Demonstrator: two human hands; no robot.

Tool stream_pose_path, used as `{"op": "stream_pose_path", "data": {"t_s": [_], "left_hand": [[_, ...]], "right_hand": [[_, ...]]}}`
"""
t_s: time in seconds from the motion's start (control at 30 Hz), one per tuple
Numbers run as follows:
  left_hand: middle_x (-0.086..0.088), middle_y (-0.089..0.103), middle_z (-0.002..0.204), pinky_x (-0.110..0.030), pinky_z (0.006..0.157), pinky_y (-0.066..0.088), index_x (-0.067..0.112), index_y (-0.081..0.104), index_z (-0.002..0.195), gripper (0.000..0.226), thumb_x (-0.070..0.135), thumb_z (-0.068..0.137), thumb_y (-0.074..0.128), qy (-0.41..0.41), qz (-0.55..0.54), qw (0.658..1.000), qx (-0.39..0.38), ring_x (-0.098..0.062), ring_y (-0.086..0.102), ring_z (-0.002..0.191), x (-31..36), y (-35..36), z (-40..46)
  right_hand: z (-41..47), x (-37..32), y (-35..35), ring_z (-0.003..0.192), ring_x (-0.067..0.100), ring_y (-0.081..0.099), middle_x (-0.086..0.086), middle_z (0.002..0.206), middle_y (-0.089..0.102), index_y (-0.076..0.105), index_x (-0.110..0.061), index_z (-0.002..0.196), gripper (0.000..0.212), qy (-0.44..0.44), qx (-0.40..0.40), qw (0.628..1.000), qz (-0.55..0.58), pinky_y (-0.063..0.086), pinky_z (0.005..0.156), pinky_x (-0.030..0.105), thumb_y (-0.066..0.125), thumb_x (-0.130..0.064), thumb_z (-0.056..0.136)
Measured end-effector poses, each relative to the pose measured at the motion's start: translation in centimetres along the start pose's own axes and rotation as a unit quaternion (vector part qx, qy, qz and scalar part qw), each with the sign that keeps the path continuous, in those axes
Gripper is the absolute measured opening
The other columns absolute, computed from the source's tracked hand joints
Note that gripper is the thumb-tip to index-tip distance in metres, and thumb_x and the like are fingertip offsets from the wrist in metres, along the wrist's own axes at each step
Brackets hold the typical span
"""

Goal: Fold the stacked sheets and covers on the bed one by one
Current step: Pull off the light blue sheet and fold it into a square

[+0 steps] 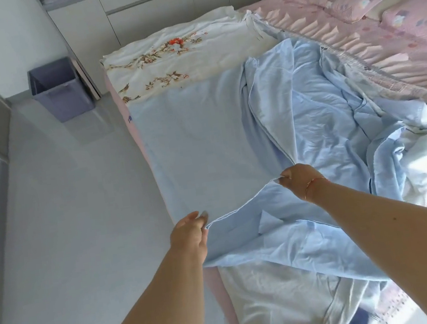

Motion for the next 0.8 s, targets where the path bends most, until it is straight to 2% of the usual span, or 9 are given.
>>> {"op": "stream_pose_path", "data": {"t_s": [0.1,0.17,0.23,0.33,0.4,0.5,0.63,0.7,0.8], "left_hand": [[-0.013,0.051,0.140,-0.029,0.106,0.035,0.002,0.049,0.136,0.040,-0.005,0.096,0.046,-0.052,-0.004,0.995,-0.081,-0.015,0.044,0.110,-1.7,0.8,0.7],[-0.007,0.058,0.118,-0.026,0.101,0.037,-0.001,0.045,0.138,0.042,-0.005,0.097,0.044,-0.069,-0.042,0.993,-0.081,-0.015,0.047,0.106,-2.5,1.0,1.3],[-0.001,0.058,0.104,-0.023,0.096,0.041,-0.003,0.055,0.125,0.031,-0.007,0.094,0.049,-0.071,-0.092,0.992,-0.049,-0.013,0.057,0.092,-3.3,0.9,1.9],[-0.004,0.056,0.080,-0.023,0.086,0.048,0.004,0.061,0.076,0.020,-0.011,0.089,0.056,-0.086,-0.149,0.985,-0.010,-0.011,0.054,0.075,-4.4,0.8,2.5],[-0.005,0.046,0.073,-0.021,0.080,0.047,0.008,0.053,0.066,0.030,-0.013,0.087,0.055,-0.082,-0.164,0.983,-0.011,-0.013,0.048,0.075,-4.8,0.9,2.9],[-0.005,0.042,0.072,-0.016,0.066,0.051,0.011,0.050,0.067,0.033,-0.015,0.087,0.052,-0.086,-0.193,0.977,-0.022,-0.012,0.046,0.073,-5.1,1.1,3.2],[-0.006,0.057,0.082,-0.018,0.064,0.056,0.001,0.059,0.079,0.019,-0.014,0.090,0.052,-0.093,-0.234,0.968,-0.016,-0.012,0.058,0.076,-5.4,1.0,3.5],[-0.009,0.062,0.094,-0.019,0.064,0.058,-0.002,0.061,0.090,0.012,-0.012,0.091,0.054,-0.096,-0.247,0.964,-0.011,-0.013,0.063,0.081,-5.3,0.9,3.6],[-0.008,0.064,0.098,-0.020,0.064,0.058,-0.003,0.063,0.100,0.013,-0.009,0.092,0.055,-0.098,-0.246,0.964,-0.012,-0.013,0.065,0.082,-5.3,0.4,3.7]], "right_hand": [[0.3,0.9,1.5,0.102,0.032,0.057,0.017,0.097,0.062,0.066,0.000,0.102,0.036,0.022,-0.007,0.998,0.050,0.038,0.077,0.029,0.046,-0.030,0.098],[0.5,1.6,3.1,0.109,0.029,0.056,0.013,0.112,0.065,0.066,-0.004,0.113,0.031,0.024,-0.006,0.995,0.099,0.040,0.086,0.027,0.054,-0.027,0.095],[0.4,2.1,5.2,0.113,0.022,0.057,0.005,0.120,0.062,0.060,-0.009,0.122,0.037,0.024,-0.002,0.984,0.178,0.039,0.091,0.024,0.063,-0.023,0.088],[-0.3,2.4,8.1,0.093,0.021,0.061,0.001,0.115,0.046,0.053,-0.009,0.118,0.046,0.027,0.049,0.957,0.284,0.047,0.089,0.029,0.074,-0.013,0.078],[-0.5,2.6,9.7,0.078,0.020,0.055,0.002,0.108,0.041,0.053,-0.012,0.098,0.034,0.047,0.088,0.962,0.255,0.045,0.079,0.028,0.075,-0.010,0.073],[-0.3,2.8,11.9,0.089,0.025,0.058,0.004,0.093,0.058,0.059,-0.017,0.081,0.013,0.046,-0.008,0.988,0.144,0.038,0.073,0.024,0.072,-0.019,0.076],[0.6,2.4,14.1,0.119,0.029,0.050,0.013,0.127,0.051,0.059,-0.014,0.120,0.049,0.048,-0.063,0.993,0.092,0.038,0.099,0.030,0.074,-0.032,0.077],[0.8,1.7,13.8,0.119,0.031,0.050,0.013,0.128,0.050,0.046,-0.009,0.129,0.065,0.088,-0.078,0.990,0.084,0.041,0.100,0.035,0.075,-0.033,0.077],[0.4,0.4,12.5,0.113,0.030,0.056,0.011,0.122,0.057,0.051,-0.004,0.126,0.055,0.093,-0.165,0.982,0.011,0.046,0.094,0.034,0.067,-0.036,0.084]]}}
Point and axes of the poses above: each hand's wrist, its own z-axis towards the middle knuckle, its own y-axis out of the palm, x = y × z, the point moved 1 cm from there along z, towards the middle knuckle
